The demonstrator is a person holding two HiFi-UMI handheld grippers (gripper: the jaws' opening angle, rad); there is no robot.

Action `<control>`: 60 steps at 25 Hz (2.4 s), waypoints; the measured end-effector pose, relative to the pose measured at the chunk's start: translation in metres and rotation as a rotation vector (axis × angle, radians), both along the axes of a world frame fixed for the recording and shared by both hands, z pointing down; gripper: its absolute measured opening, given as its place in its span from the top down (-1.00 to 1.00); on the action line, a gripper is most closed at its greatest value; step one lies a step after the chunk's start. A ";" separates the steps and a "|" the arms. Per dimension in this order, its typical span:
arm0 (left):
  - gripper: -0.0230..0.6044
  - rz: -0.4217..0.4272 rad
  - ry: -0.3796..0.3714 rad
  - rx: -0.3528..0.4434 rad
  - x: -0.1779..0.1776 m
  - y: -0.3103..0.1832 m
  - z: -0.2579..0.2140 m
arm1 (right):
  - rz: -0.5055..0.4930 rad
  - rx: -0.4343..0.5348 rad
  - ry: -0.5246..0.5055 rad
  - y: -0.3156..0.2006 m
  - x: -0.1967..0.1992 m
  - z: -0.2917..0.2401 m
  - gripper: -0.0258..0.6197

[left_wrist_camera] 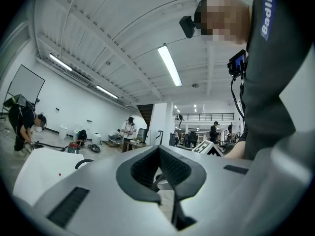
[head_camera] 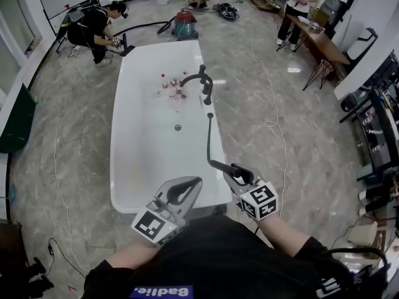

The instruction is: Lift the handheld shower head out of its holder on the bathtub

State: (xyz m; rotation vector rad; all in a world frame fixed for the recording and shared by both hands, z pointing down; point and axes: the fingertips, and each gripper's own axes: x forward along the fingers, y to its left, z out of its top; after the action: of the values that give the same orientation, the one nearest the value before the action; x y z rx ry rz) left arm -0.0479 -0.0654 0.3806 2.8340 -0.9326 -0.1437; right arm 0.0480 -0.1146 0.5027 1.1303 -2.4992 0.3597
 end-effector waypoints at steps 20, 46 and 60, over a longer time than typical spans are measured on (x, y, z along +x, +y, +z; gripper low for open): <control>0.91 0.079 -0.027 0.005 0.028 0.006 0.003 | -0.078 0.080 -0.105 0.039 -0.026 -0.067 0.51; 0.91 0.092 -0.048 -0.015 0.043 0.003 0.011 | -0.086 0.027 -0.169 0.028 -0.024 -0.054 0.51; 0.91 0.103 -0.044 -0.011 0.053 0.000 0.006 | -0.069 0.025 -0.167 0.025 -0.009 -0.061 0.51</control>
State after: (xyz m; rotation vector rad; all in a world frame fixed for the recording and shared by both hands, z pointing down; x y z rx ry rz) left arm 0.0054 -0.0658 0.3862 2.8786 -0.7916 -0.0639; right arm 0.0388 -0.0896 0.4420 1.0599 -2.6872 0.4198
